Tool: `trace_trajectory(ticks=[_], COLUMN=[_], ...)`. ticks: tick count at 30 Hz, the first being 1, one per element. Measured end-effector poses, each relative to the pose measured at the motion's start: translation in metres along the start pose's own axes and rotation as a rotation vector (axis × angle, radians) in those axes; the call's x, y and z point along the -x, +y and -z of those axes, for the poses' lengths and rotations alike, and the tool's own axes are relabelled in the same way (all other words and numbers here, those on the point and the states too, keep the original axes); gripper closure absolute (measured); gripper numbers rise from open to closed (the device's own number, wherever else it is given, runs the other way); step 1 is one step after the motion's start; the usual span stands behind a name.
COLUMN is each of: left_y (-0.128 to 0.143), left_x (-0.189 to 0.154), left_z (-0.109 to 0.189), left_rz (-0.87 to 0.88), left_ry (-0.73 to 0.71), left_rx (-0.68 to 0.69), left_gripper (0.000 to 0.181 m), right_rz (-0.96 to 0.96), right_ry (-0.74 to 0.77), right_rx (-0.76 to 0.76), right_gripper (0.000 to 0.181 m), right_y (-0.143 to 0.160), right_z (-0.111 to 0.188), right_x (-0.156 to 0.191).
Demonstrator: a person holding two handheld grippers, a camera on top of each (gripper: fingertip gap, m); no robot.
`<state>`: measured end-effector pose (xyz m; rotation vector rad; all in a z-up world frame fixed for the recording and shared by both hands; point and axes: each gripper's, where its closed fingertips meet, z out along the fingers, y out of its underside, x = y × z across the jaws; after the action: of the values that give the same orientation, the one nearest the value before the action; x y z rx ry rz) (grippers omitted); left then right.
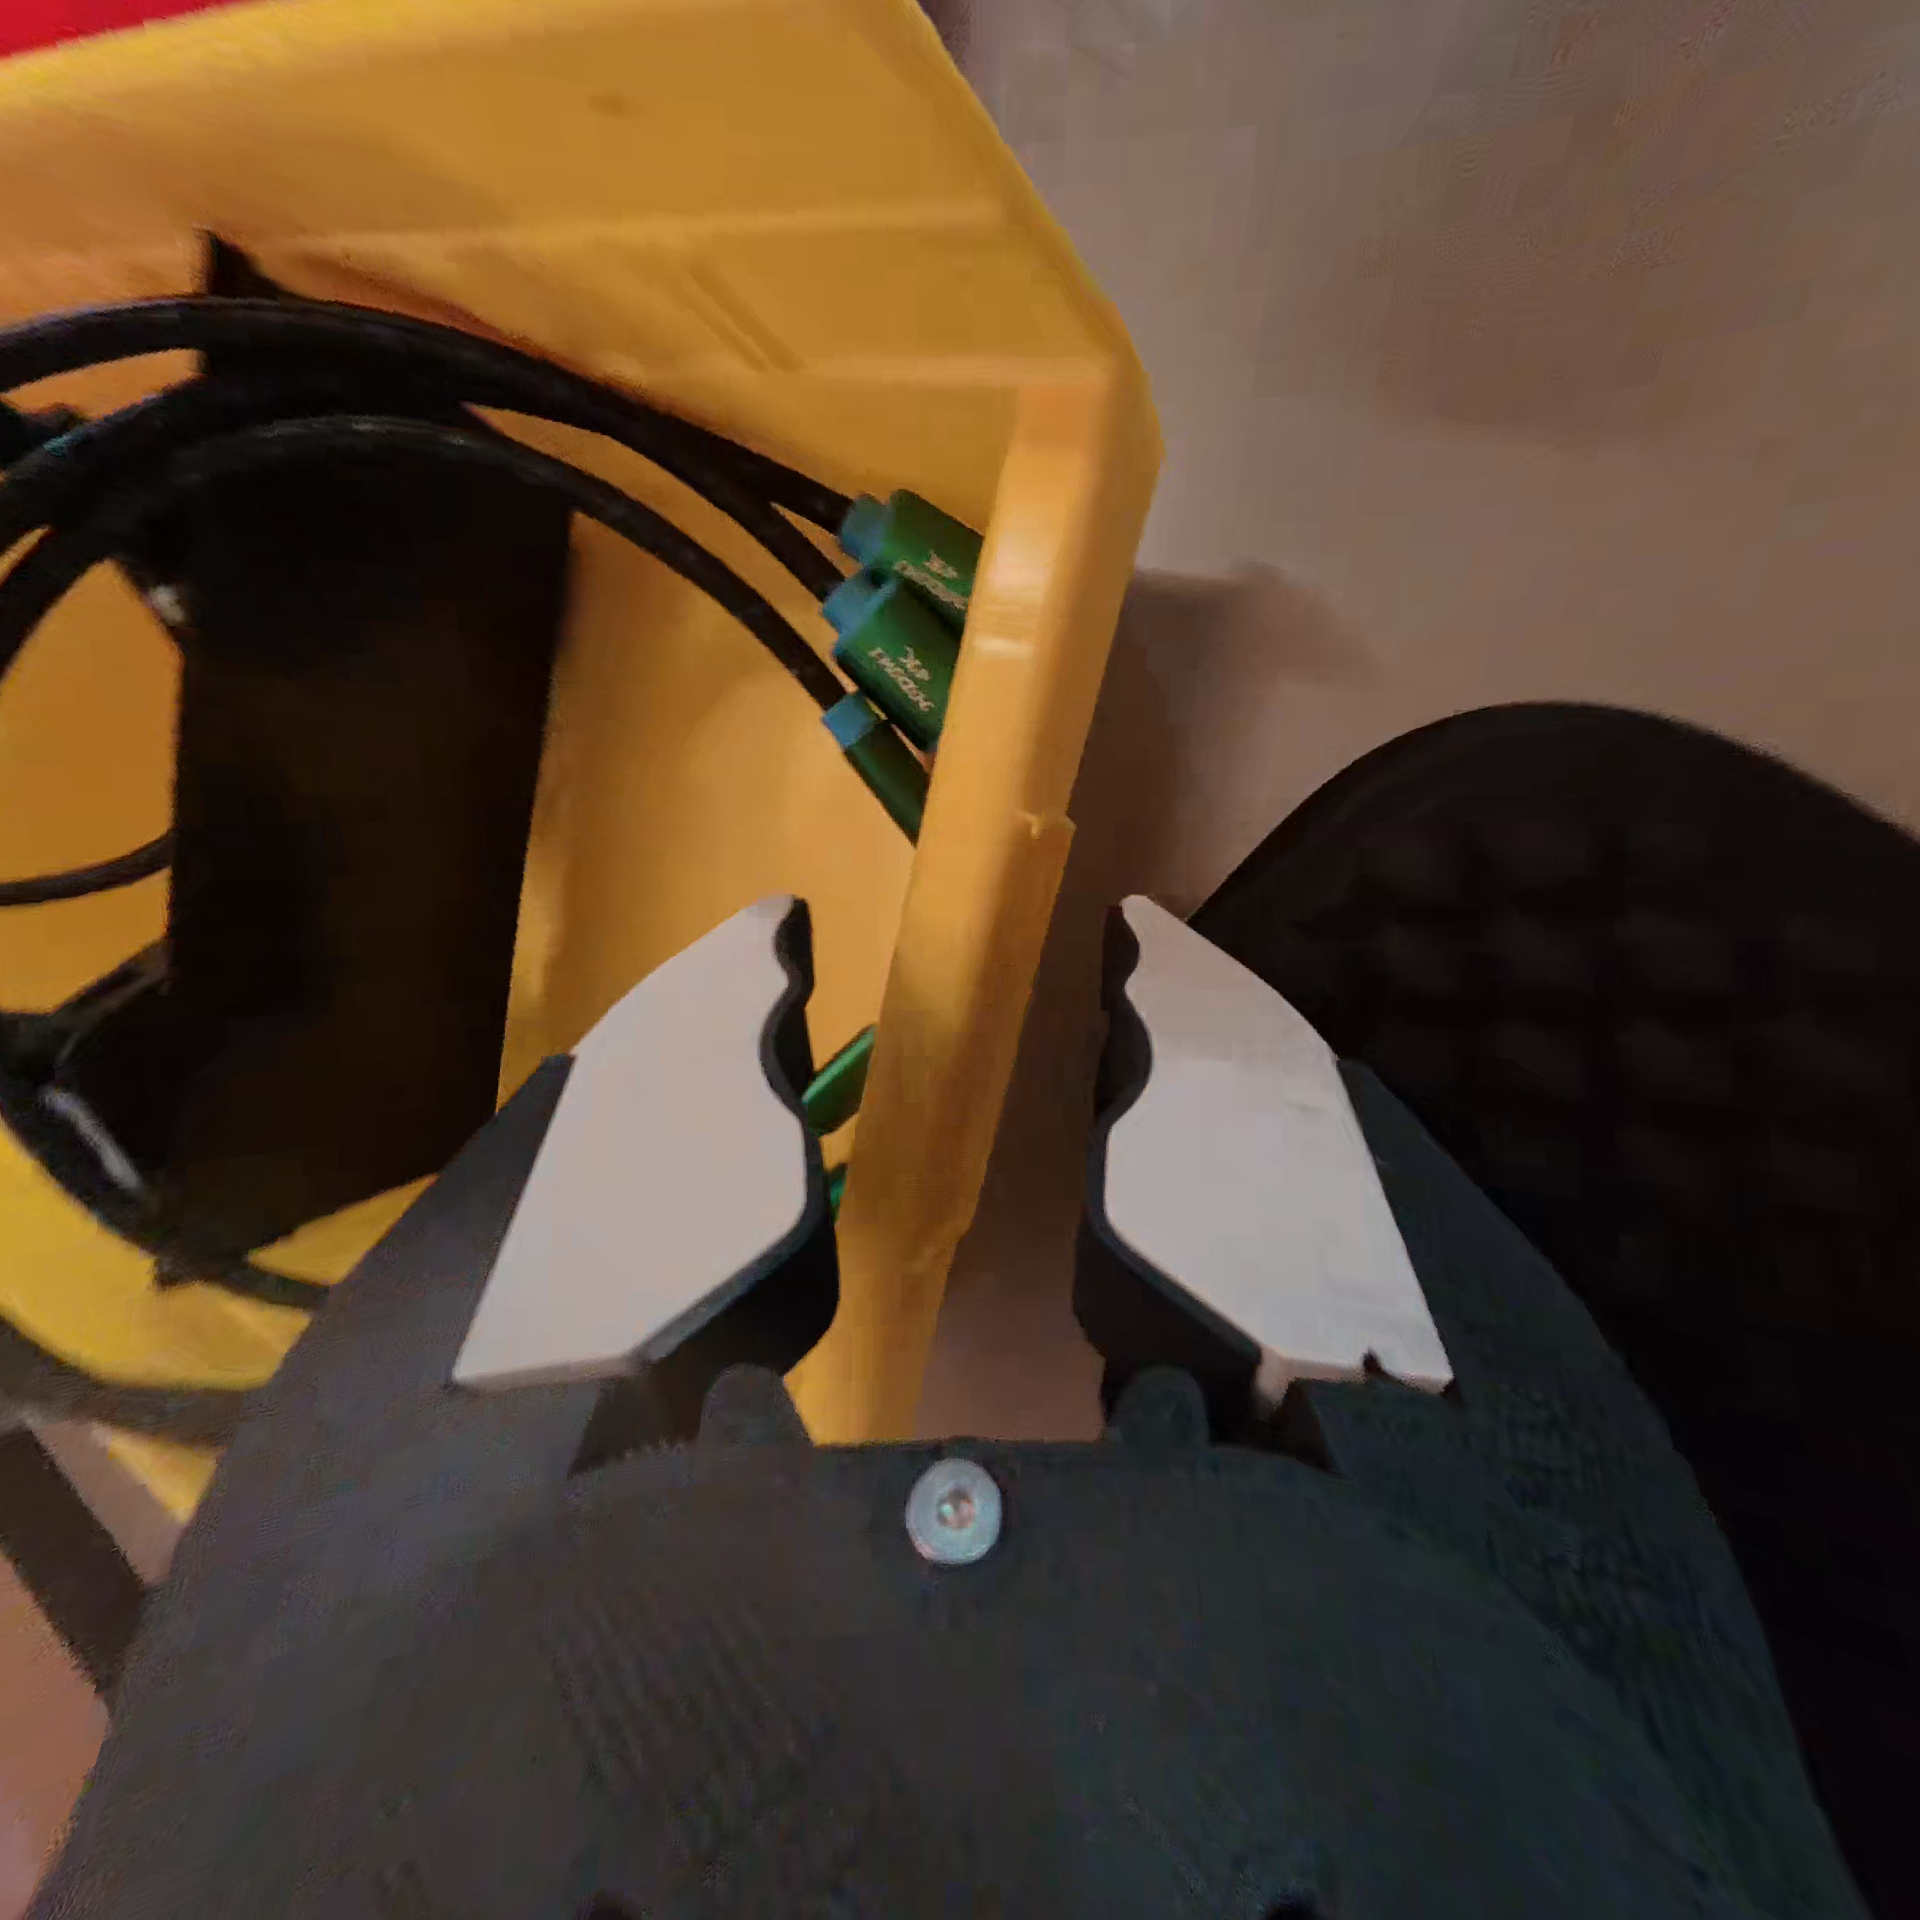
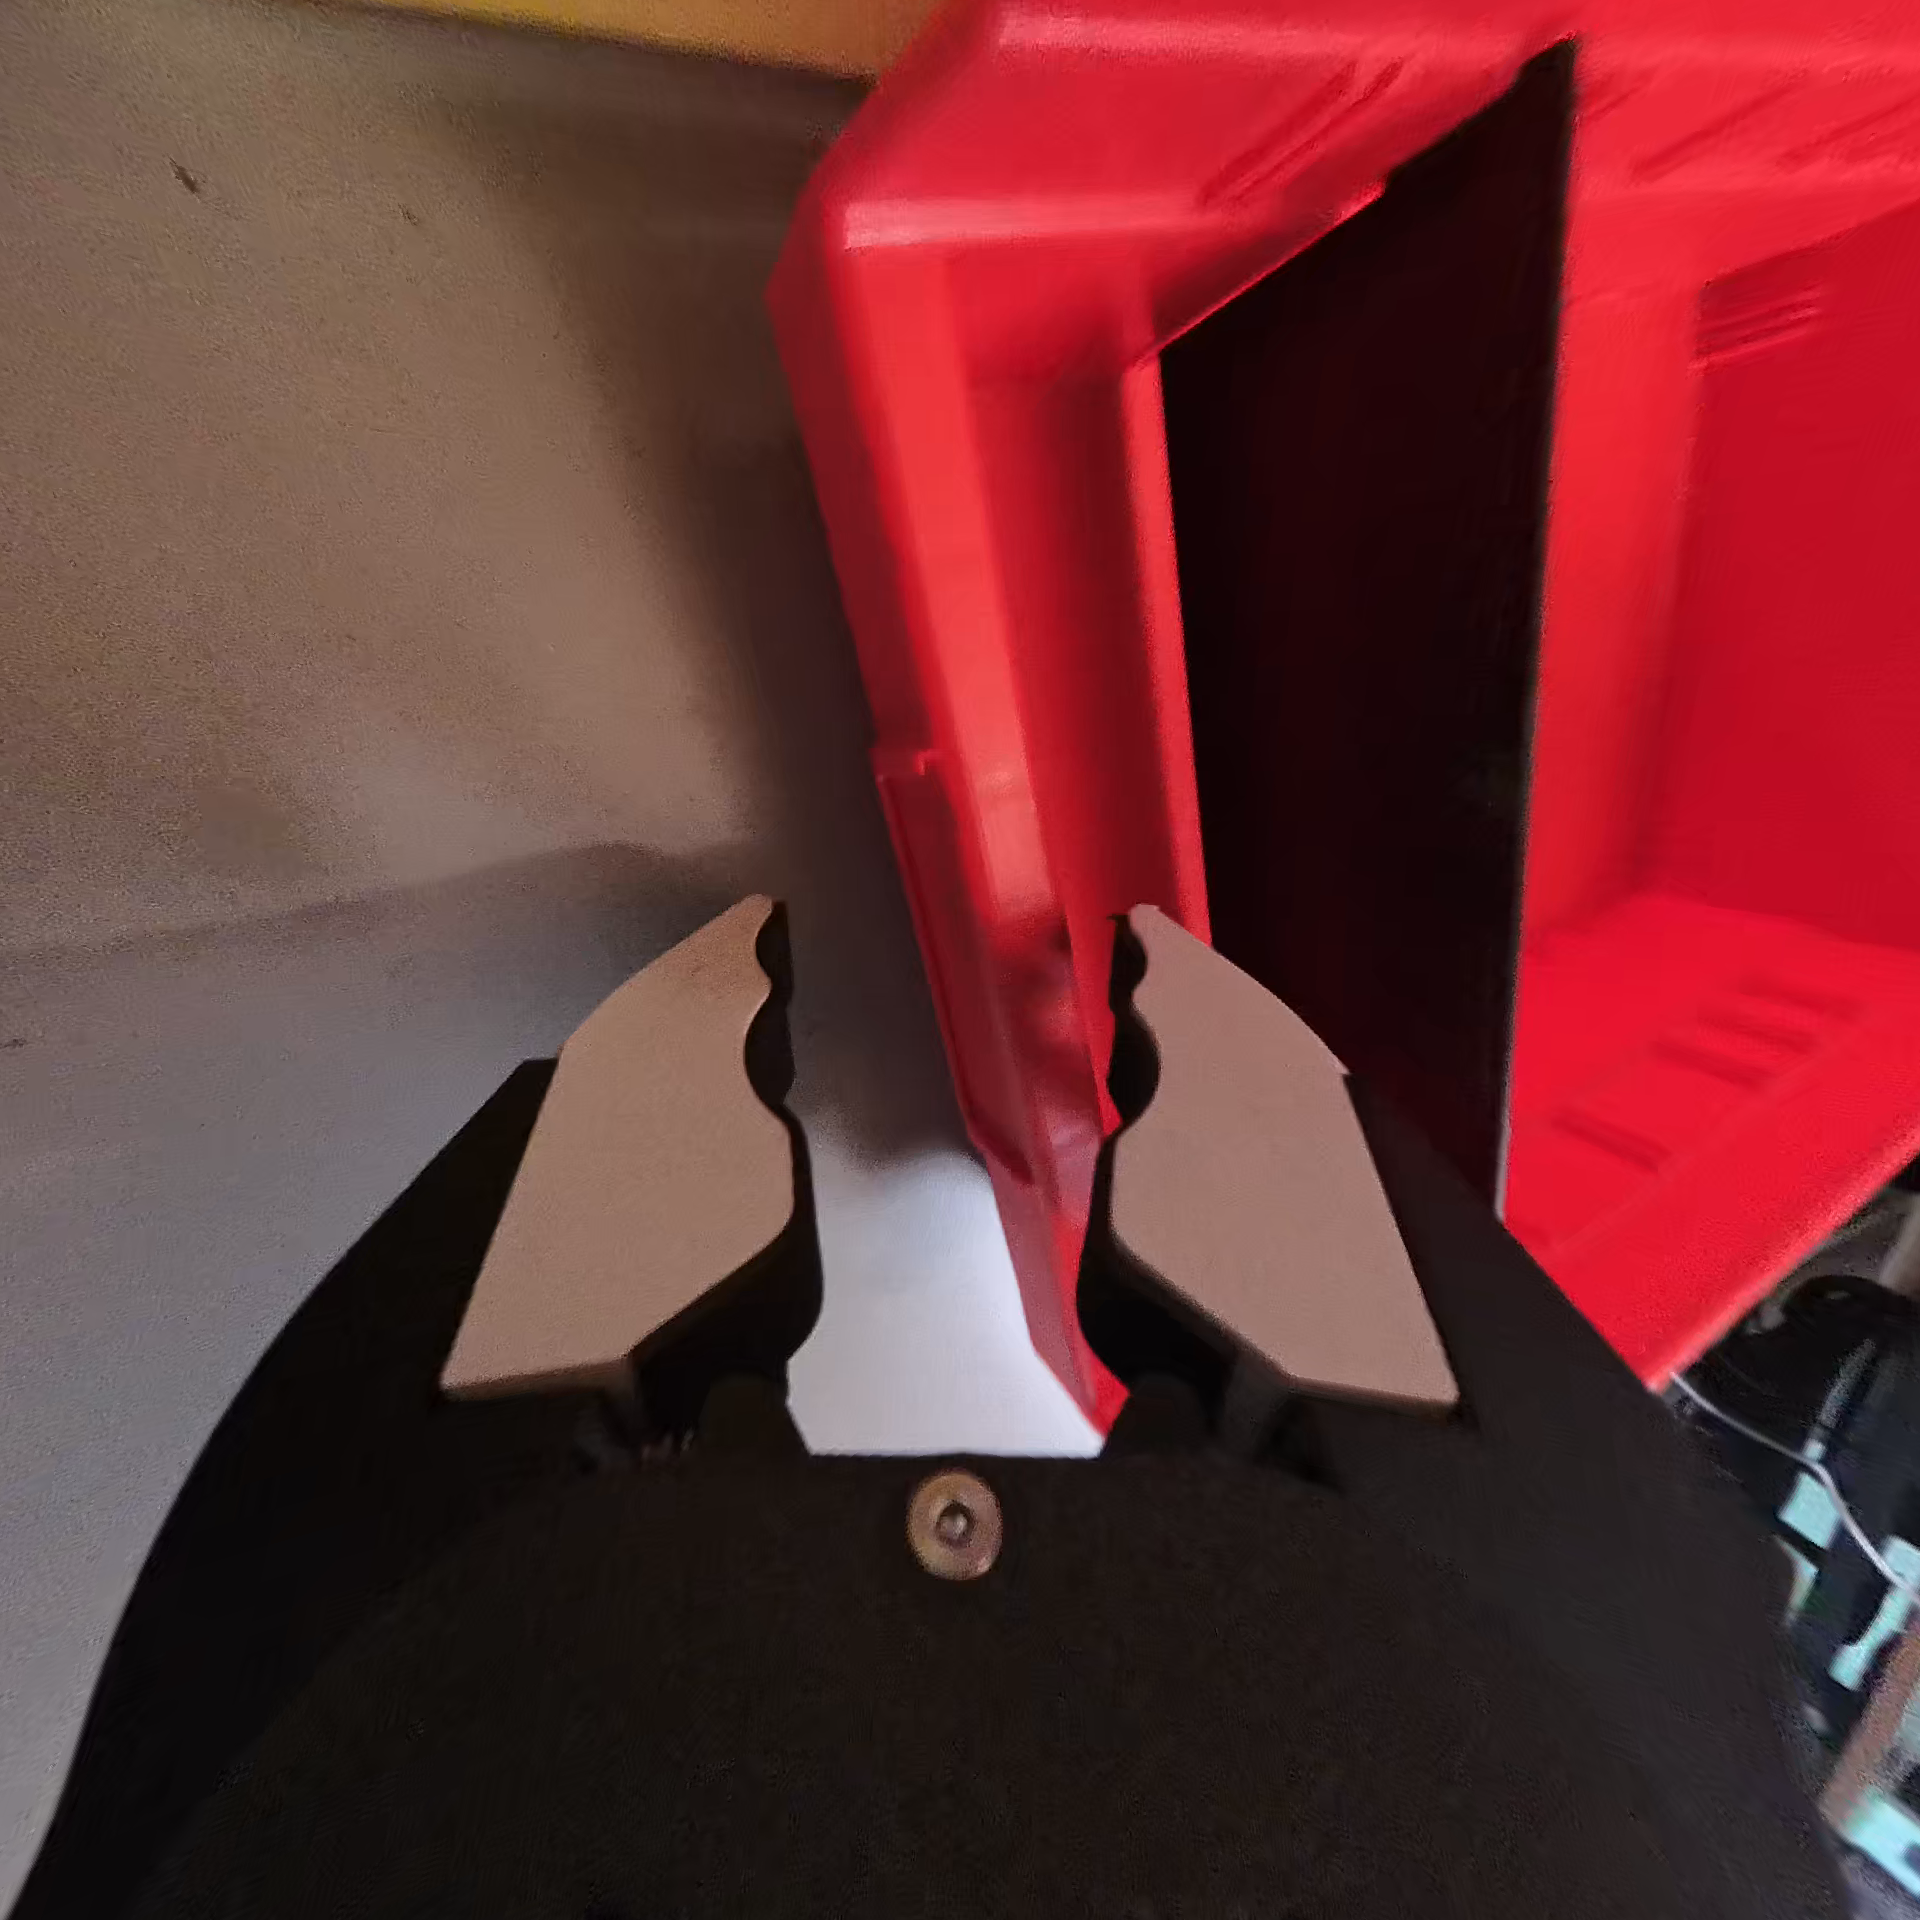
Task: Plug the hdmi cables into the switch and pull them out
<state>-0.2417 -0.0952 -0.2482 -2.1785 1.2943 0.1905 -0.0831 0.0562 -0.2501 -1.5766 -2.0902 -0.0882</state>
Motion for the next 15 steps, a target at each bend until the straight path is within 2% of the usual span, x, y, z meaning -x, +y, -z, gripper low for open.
trace_trajectory(ticks=[1,3,7,11,15], left_y=[0.001,0.0,-0.007,-0.009,-0.011], left_x=[-0.001,-0.004,-0.003,0.001,0.006], left_z=[-0.006,-0.015,-0.02,-0.023,-0.026], left_rz=[-0.033,-0.069,-0.018,0.063,0.052], left_ry=[0.021,0.073,0.078,0.056,0.014], left_rx=[0.032,0.051,-0.017,-0.063,-0.079], left_gripper=[0.137,0.149,0.15,0.15,0.15], right_rz=[0.018,0.019,-0.048,-0.121,-0.197], right_ry=[0.005,0.052,0.019,0.054,0.104], right_rx=[0.017,0.0,0.003,0.02,0.071], right_gripper=[0.13,0.148,0.148,0.147,0.147], right_y=[0.003,0.004,0.02,0.05,0.083], right_z=[-0.009,-0.014,0.001,0.024,0.041], right_x=[-0.001,-0.006,0.011,0.037,0.052])
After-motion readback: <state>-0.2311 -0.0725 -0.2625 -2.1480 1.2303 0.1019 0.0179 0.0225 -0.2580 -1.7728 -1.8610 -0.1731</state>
